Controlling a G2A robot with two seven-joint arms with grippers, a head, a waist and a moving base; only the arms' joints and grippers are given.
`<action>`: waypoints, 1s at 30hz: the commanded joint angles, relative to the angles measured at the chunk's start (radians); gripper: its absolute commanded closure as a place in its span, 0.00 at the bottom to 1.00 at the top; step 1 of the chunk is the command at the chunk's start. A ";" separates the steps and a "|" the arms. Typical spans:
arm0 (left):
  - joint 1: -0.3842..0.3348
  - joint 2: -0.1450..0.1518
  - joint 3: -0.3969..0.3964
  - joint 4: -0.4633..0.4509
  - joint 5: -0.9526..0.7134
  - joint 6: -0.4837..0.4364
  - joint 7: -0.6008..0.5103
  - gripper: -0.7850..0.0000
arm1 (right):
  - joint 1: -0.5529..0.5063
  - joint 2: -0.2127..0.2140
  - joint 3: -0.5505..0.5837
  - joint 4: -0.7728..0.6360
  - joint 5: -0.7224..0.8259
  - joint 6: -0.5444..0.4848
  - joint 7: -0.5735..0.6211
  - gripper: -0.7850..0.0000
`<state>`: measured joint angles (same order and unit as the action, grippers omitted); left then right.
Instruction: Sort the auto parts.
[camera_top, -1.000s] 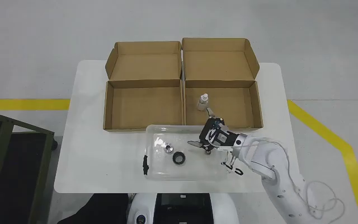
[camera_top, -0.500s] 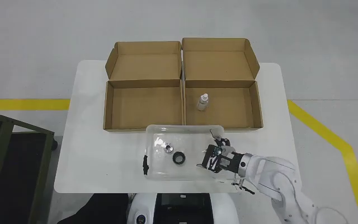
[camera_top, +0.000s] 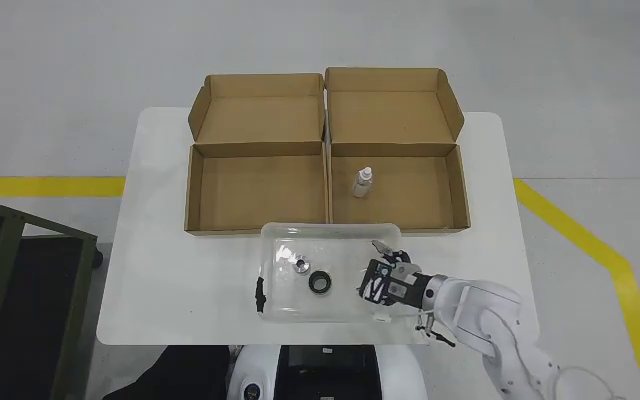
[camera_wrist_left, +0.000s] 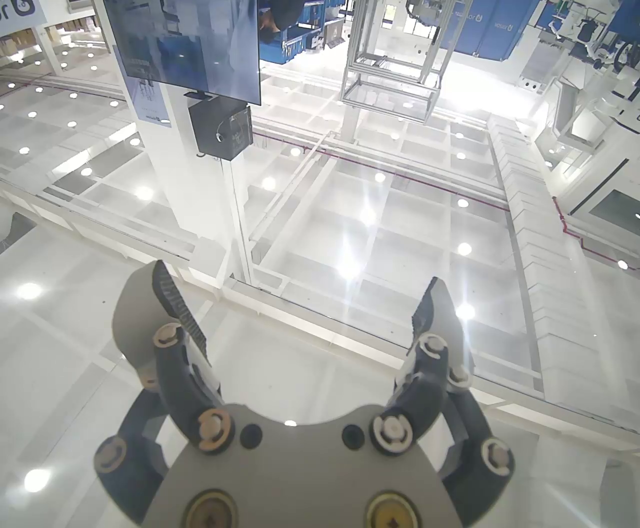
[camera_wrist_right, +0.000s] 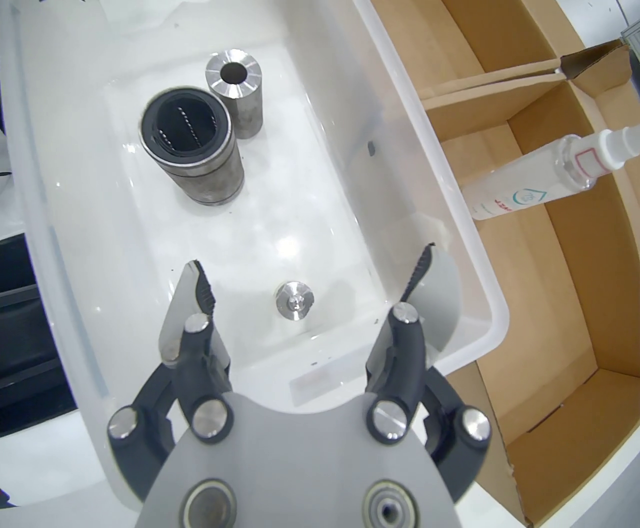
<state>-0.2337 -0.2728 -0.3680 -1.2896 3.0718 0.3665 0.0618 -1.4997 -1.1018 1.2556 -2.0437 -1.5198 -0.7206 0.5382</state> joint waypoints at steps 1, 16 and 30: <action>0.000 0.000 0.000 0.000 0.000 0.000 0.000 0.00 | 0.006 0.000 -0.008 -0.001 -0.011 0.004 0.015 0.31; 0.000 0.000 0.000 0.000 0.000 0.000 0.000 0.00 | 0.020 0.003 -0.075 -0.053 -0.138 0.025 0.160 0.45; 0.000 0.000 0.000 0.000 0.000 0.000 0.000 0.00 | 0.027 0.003 -0.105 -0.115 -0.156 0.020 0.236 0.44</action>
<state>-0.2337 -0.2728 -0.3680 -1.2896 3.0718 0.3665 0.0618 -1.4756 -1.0986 1.1534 -2.1638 -1.6793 -0.6978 0.7644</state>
